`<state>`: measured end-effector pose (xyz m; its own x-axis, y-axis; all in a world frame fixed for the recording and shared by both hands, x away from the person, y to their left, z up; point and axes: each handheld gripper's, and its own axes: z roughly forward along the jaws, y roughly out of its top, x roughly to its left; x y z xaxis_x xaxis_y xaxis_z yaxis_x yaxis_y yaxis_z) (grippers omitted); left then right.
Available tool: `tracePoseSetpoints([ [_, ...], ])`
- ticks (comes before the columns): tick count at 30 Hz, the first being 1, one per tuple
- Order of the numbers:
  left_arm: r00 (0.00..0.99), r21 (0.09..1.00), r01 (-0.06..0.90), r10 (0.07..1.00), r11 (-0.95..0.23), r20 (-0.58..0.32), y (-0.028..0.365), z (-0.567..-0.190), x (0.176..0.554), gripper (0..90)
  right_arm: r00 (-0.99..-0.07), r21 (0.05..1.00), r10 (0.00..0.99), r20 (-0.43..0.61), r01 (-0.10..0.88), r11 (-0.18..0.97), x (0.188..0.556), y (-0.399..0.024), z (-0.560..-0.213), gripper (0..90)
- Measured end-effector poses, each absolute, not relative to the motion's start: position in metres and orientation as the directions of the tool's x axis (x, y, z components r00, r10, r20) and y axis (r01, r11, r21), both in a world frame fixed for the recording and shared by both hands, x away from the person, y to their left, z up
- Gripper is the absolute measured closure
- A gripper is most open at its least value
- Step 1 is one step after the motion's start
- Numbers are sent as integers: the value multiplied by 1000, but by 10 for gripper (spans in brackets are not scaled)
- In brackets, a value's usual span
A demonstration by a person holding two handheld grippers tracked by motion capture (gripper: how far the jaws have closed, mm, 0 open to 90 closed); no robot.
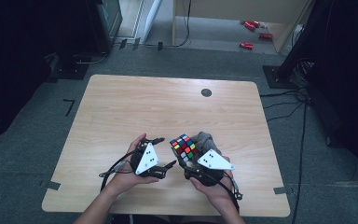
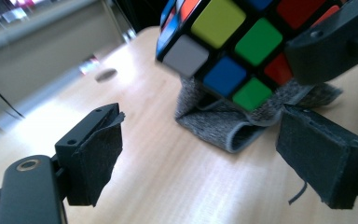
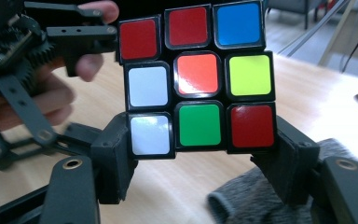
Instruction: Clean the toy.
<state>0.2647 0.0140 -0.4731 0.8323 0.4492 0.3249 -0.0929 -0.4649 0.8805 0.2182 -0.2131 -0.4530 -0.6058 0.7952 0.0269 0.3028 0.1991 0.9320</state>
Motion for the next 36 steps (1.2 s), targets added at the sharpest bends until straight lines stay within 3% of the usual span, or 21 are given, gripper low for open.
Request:
tracePoseSetpoints([
  [7,790,825,-231,396,-516,469,9,-483,259,167,-593,908,798,105,384,166,218,-204,-455,343],
  [14,770,813,-266,394,-518,503,8,-484,256,247,-591,882,788,171,449,146,220,-201,-457,343],
  [21,780,809,-260,379,-527,497,5,-486,253,313,-559,821,762,326,567,64,227,-207,-460,340],
  [28,814,854,-139,433,-502,387,14,-483,262,344,-584,826,729,358,561,44,232,-214,-457,271],
  [31,841,895,-9,482,-445,248,24,-476,272,345,-611,871,717,335,492,12,232,-228,-447,242],
  [33,857,911,57,488,-410,166,30,-472,277,345,-596,891,748,291,454,15,235,-237,-445,243],
  [36,860,921,116,501,-371,94,36,-470,282,345,-541,917,831,128,384,108,240,-250,-450,249],
])
